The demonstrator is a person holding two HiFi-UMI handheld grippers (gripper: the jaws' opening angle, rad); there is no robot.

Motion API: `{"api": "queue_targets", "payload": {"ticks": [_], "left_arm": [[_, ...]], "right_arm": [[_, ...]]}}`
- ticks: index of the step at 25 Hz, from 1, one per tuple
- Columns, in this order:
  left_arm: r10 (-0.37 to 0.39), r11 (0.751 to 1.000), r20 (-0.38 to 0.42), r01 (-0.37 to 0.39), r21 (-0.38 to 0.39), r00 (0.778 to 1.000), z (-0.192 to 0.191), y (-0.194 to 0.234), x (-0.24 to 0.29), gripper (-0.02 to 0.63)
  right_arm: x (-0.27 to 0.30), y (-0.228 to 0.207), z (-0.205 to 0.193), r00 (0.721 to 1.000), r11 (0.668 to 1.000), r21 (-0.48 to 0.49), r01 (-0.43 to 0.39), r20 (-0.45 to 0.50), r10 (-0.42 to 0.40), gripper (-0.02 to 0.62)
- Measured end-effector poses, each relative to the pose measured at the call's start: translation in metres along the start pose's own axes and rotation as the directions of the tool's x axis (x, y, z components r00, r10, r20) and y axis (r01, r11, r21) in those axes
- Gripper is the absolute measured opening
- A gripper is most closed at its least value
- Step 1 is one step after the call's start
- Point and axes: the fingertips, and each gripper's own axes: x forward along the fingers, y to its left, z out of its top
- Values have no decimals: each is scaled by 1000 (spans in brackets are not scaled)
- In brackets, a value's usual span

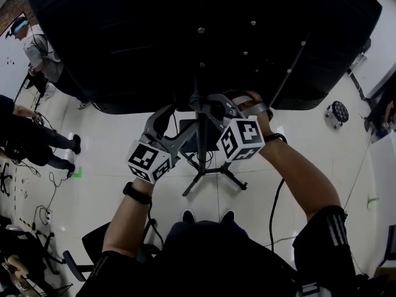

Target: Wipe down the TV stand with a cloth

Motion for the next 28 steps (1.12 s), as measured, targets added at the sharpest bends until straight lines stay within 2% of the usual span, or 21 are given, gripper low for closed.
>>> {"api": "queue_targets", "payload": {"ticks": [5, 14, 18, 22, 28], "left_arm": [[2, 1000, -36, -3, -20, 999, -33, 1, -2, 321], [18, 995, -107, -28, -92, 994, -97, 8, -4, 333], [-5, 993, -153, -13, -118, 988, -130, 6, -14, 339], [-43, 993, -179, 21, -119, 983, -156, 9, -14, 350], [-121, 986, -204, 93, -142, 971, -190, 2, -16, 351]], "right_arm": [[13, 26, -4, 999, 997, 62, -49, 18, 48, 25], [41, 90, -31, 991, 986, 103, -132, -8, 133, 25], [54, 122, -35, 992, 988, 94, -122, -11, 123, 25], [68, 129, -34, 996, 993, 87, -84, -26, 87, 25], [82, 159, -46, 991, 991, 108, -86, -94, 96, 24]]}}
